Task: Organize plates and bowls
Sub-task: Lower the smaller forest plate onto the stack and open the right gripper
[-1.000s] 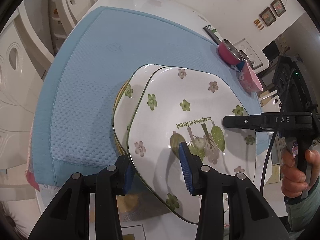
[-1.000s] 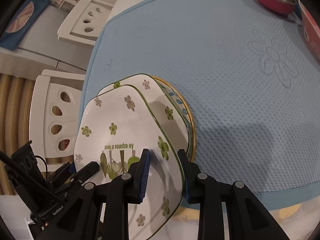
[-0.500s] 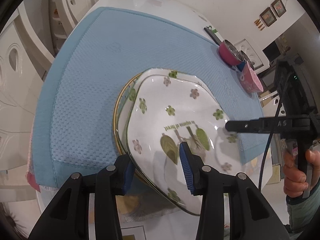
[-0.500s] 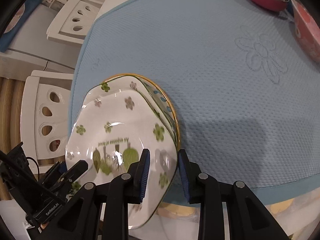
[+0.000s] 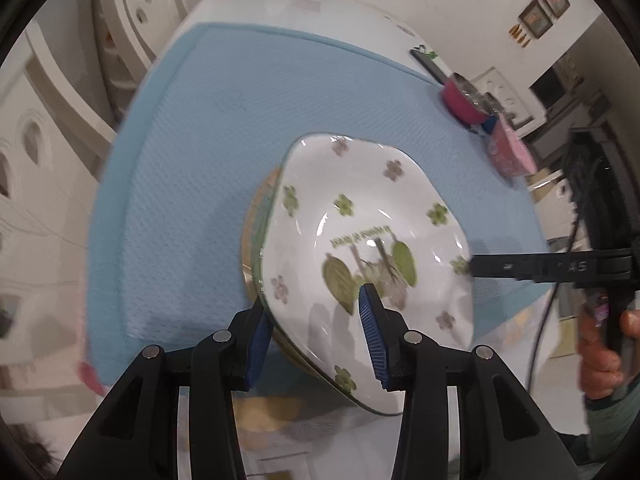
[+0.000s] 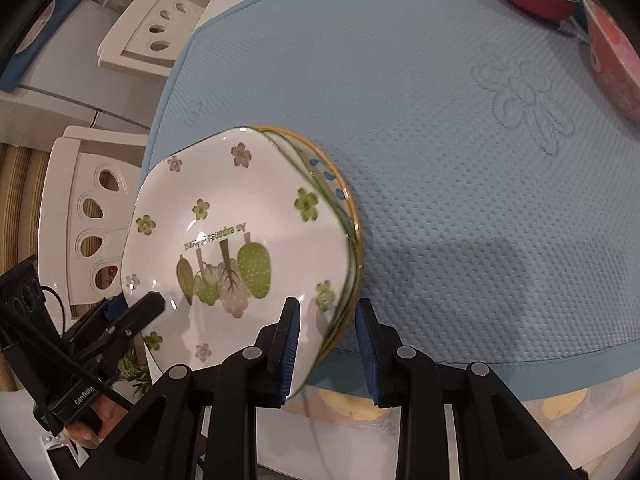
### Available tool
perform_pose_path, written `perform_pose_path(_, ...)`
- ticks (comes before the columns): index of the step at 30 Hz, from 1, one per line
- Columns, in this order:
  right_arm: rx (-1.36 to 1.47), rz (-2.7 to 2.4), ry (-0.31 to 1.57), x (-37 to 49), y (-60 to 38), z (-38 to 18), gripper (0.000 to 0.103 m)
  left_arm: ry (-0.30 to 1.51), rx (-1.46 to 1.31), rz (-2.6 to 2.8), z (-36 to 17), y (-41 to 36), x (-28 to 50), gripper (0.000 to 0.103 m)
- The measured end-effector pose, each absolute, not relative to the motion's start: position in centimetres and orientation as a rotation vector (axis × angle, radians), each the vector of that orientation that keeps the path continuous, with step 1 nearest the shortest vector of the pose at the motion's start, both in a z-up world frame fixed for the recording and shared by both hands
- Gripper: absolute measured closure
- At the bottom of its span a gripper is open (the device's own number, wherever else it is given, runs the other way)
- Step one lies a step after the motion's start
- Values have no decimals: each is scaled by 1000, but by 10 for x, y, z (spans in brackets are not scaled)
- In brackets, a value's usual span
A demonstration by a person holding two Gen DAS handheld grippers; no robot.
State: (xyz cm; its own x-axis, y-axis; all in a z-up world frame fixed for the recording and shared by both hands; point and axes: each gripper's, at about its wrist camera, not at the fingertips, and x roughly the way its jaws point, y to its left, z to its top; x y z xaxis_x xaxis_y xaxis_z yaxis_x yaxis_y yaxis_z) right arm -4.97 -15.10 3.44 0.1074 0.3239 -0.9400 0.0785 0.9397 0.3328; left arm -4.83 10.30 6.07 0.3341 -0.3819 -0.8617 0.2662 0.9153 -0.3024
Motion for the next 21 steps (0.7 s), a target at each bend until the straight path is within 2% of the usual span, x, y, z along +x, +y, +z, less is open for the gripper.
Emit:
perform_pose_path(11, 425, 172, 1400, -45, -160, 36, 75, 1131, -103, -367, 62, 115, -26, 63)
perform_pose_path(21, 314, 85, 1429, -36, -125, 26, 72, 1190, -141, -365, 46, 108, -29, 63)
